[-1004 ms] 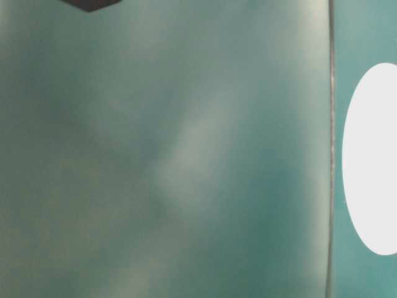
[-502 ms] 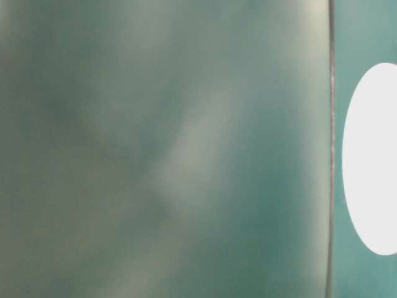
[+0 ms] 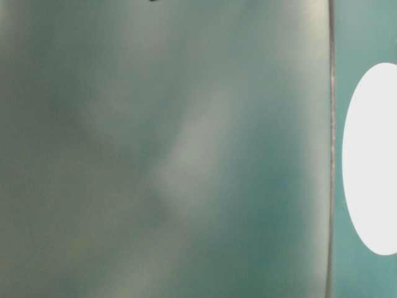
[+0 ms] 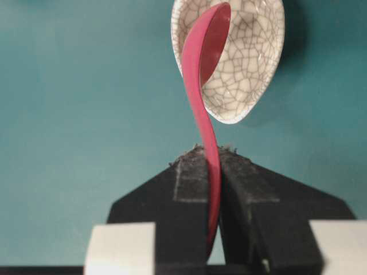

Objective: Grip the spoon and scoop the red block from the bowl with right arm.

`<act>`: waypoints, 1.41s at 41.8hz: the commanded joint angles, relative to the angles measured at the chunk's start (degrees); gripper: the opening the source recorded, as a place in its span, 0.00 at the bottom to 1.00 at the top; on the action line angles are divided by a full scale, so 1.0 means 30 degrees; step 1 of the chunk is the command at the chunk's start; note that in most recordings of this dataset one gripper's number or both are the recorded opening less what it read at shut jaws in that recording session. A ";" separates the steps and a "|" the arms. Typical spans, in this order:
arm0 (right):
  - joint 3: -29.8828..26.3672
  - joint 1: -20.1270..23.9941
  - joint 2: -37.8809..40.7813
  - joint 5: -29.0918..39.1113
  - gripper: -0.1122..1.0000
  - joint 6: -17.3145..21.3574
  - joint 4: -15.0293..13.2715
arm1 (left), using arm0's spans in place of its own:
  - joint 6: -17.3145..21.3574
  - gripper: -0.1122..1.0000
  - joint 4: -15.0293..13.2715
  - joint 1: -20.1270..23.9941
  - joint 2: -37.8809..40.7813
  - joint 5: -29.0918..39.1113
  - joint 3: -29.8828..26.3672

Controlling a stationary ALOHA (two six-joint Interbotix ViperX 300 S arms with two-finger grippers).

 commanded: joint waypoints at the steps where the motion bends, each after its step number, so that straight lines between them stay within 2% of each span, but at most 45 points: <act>1: -0.0146 0.0029 -0.0381 -0.0059 0.20 0.0000 -0.0059 | -0.0029 0.10 0.0059 0.0029 0.0088 -0.0176 -0.0322; 7: -0.0029 0.0029 -0.0527 -0.0029 0.43 0.0000 -0.0059 | -0.0029 0.10 0.0059 0.0029 0.0059 -0.0176 -0.0322; 12: 0.0117 0.0029 -0.0674 0.0059 0.57 -0.0205 -0.0410 | -0.0176 0.10 0.0029 0.0029 0.0059 -0.0176 -0.0322; 19: 0.0322 0.0029 -0.1172 0.0615 0.64 -0.0205 -0.1201 | -0.0234 0.10 0.0059 0.0029 0.0088 -0.0176 -0.0322; 24: 0.0791 0.0088 -0.1465 -0.0615 0.64 -0.0205 -0.1377 | -0.0264 0.10 0.0029 0.0029 0.0088 -0.0176 -0.0322; 27: 0.1436 0.0234 -0.1787 -0.2344 0.64 -0.0205 -0.1523 | -0.0264 0.10 0.0029 0.0029 0.0117 -0.0176 -0.0322; 36: 0.4424 0.0645 -0.2637 -0.9375 0.64 -0.0205 -0.1523 | -0.0264 0.10 0.0029 0.0029 0.0088 -0.0059 -0.0293; 44: 0.6152 0.0674 -0.2402 -1.3975 0.64 -0.0117 -0.1084 | -0.0264 0.10 0.0029 0.0029 0.0088 -0.0088 -0.0322; 51: 0.7676 0.0732 -0.1201 -1.8516 0.64 -0.0117 -0.0059 | -0.0264 0.10 0.0059 0.0029 0.0088 -0.0059 -0.0293; 59: 0.8848 0.1729 0.0820 -2.3086 0.64 -0.0117 0.1318 | -0.0264 0.10 0.0059 0.0029 0.0059 -0.0059 -0.0293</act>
